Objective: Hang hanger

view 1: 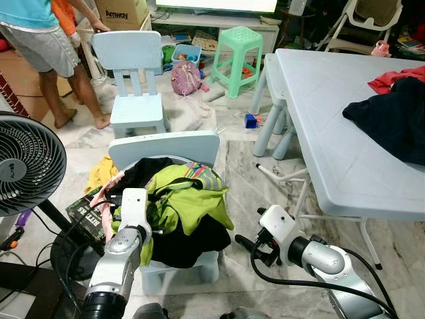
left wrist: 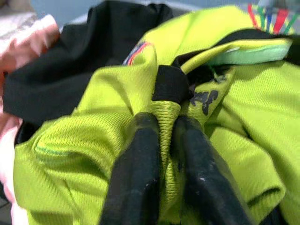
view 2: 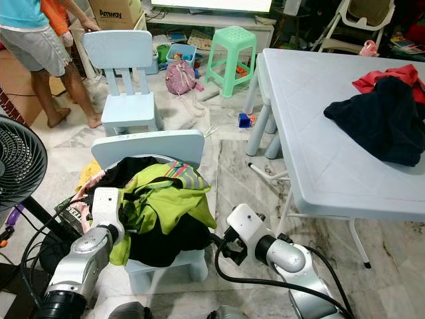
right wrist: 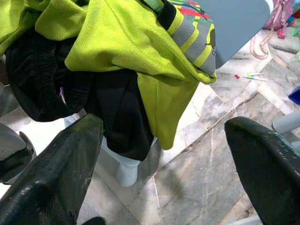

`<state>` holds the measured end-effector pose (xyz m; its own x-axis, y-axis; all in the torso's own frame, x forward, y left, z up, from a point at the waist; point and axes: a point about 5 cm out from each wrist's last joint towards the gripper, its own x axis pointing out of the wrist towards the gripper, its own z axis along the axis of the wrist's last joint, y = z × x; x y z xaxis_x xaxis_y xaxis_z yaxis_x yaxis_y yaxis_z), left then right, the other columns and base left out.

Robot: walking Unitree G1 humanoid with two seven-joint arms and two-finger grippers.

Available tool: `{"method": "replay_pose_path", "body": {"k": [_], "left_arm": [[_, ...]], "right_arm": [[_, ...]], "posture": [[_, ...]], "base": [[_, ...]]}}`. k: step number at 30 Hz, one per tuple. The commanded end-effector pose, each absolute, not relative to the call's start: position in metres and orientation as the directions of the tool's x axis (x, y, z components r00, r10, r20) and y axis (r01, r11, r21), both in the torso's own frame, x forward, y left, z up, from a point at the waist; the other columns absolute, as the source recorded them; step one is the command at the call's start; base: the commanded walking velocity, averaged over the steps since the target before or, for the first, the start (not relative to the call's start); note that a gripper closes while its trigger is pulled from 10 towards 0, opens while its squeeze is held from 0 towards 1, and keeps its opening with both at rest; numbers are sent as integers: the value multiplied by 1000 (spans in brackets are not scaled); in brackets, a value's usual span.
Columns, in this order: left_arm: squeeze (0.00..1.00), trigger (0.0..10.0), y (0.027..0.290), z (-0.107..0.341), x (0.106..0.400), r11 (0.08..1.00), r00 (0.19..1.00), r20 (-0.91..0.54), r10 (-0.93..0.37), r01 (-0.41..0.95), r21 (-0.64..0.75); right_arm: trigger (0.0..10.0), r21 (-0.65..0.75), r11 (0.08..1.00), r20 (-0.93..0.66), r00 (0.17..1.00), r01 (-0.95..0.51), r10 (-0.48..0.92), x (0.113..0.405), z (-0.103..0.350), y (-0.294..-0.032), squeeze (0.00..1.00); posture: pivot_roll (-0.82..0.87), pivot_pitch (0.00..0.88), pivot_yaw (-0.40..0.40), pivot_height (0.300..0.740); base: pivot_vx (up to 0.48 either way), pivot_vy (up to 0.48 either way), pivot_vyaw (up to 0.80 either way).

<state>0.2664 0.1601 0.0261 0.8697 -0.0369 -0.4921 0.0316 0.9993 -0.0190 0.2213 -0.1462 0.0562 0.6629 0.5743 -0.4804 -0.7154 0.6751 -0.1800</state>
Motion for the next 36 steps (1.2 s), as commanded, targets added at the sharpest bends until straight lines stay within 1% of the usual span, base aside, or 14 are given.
{"method": "replay_pose_path", "body": {"k": [1, 6, 10, 13, 18, 22, 29, 30, 31, 32, 33, 34, 35, 36], "left_arm": [[0, 0, 162, 27, 268, 1000, 873, -487, -29, 21, -23], [0, 0, 164, 27, 269, 1000, 881, -474, -9, 5, -10], [0, 0, 162, 38, 273, 999, 920, -392, -18, 27, 19], [0, 0, 146, 53, 275, 996, 944, -322, -70, 49, -73], [0, 0, 131, 63, 262, 993, 951, -293, -102, 78, -94], [0, 0, 128, 44, 238, 985, 884, -433, -175, 154, -84], [0, 0, 140, 27, 220, 971, 808, -551, -207, 240, -13], [0, 2078, 146, 22, 217, 960, 795, -572, -202, 278, 47], [0, 9137, 151, 20, 216, 950, 797, -575, -185, 295, 101], [0, 10000, 152, 20, 216, 948, 799, -573, -182, 297, 112], [529, 10000, 153, 19, 216, 944, 803, -568, -181, 304, 129], [922, 10000, 155, 19, 217, 940, 809, -562, -171, 304, 152], [922, 10000, 156, 19, 218, 938, 814, -557, -164, 304, 168], [1000, 10000, 159, 20, 221, 926, 829, -539, -152, 310, 215]], "right_arm": [[10000, -195, 673, -479, 668, -713, 569, 224, 58, -149, 0], [10000, -197, 672, -480, 668, -714, 569, 224, 58, -150, 0], [10000, -197, 671, -482, 667, -715, 569, 224, 58, -150, 0], [10000, -201, 670, -481, 668, -714, 568, 225, 58, -150, 0], [10000, -205, 668, -483, 667, -716, 567, 225, 57, -151, 0], [10000, -208, 668, -485, 668, -715, 564, 227, 57, -152, 0], [10000, -209, 664, -488, 665, -718, 565, 228, 57, -153, 0], [10000, -210, 663, -489, 664, -718, 565, 229, 57, -154, 0], [10000, -211, 664, -490, 665, -718, 563, 229, 57, -155, 0], [10000, -211, 664, -491, 665, -717, 563, 229, 57, -155, 0], [10000, -212, 664, -492, 666, -717, 561, 229, 57, -155, 0], [10000, -212, 665, -492, 666, -716, 561, 230, 57, -156, 0], [10000, -213, 665, -492, 666, -716, 560, 230, 57, -156, 0], [10000, -214, 665, -492, 667, -715, 560, 230, 57, -156, 0]], "posture": [[-68, 1, -69, 740], [-69, 0, -71, 740], [-69, 0, -71, 740], [-67, 0, -71, 740], [-67, 0, -71, 740], [-61, 0, -71, 740], [-54, 0, -77, 740], [-54, 0, -77, 740], [-54, 0, -77, 740], [-52, 0, -79, 740], [-51, 0, -79, 740], [-51, 0, -79, 740], [-52, 0, -80, 740], [-53, 0, -80, 740]], "base": [[0, 0, 0], [0, 0, 0], [0, 0, 0], [0, 0, 0], [0, 0, 0], [0, 0, 0], [0, 0, 0], [0, 0, 0], [0, 0, 0], [0, 0, 0], [0, 0, 0], [0, 0, 0], [0, 0, 0], [0, 0, 0]]}}
